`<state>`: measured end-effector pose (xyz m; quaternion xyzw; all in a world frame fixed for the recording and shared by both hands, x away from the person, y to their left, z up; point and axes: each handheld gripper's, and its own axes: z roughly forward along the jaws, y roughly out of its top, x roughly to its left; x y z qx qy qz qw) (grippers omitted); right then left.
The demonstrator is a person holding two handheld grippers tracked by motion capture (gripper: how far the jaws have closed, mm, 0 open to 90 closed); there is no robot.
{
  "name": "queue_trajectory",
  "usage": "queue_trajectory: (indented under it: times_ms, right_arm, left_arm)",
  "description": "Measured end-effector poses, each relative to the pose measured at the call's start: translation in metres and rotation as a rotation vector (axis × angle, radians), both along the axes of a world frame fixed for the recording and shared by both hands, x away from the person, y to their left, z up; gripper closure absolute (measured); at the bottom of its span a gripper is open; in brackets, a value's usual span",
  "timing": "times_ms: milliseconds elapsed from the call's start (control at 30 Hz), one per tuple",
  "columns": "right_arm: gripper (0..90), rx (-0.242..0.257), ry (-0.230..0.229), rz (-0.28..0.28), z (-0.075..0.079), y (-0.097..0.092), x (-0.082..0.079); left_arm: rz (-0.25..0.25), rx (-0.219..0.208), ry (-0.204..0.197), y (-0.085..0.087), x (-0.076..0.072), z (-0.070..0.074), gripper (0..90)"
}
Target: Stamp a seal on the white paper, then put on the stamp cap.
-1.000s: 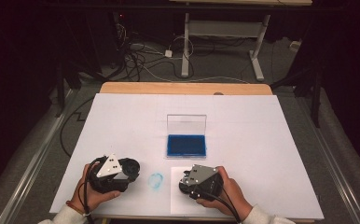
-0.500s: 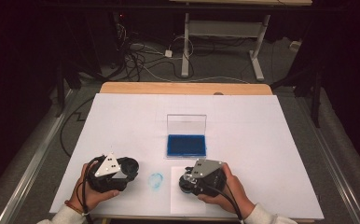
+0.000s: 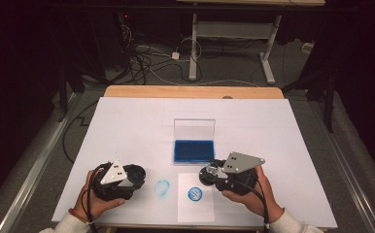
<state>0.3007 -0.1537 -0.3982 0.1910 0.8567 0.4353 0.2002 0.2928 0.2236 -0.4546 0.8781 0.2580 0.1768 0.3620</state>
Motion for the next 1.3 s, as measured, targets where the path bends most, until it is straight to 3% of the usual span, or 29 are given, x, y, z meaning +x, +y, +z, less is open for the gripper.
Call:
queue_trajectory:
  times_ms: [167,800,1300]
  right_arm:
    - [57.2,-0.02,-0.009,-0.001,0.001,-0.007,0.004]
    - [57.3,0.057,-0.01,-0.072,0.005,-0.026,0.015]
    - [57.3,0.092,-0.068,-0.06,0.014,-0.018,0.011]
  left_arm:
    - [0.003,0.0,0.006,0.0,0.001,-0.001,36.4]
    - [0.007,-0.005,0.009,0.002,0.001,-0.002,36.5]
    - [-0.021,0.016,0.014,-0.008,0.001,-0.005,36.5]
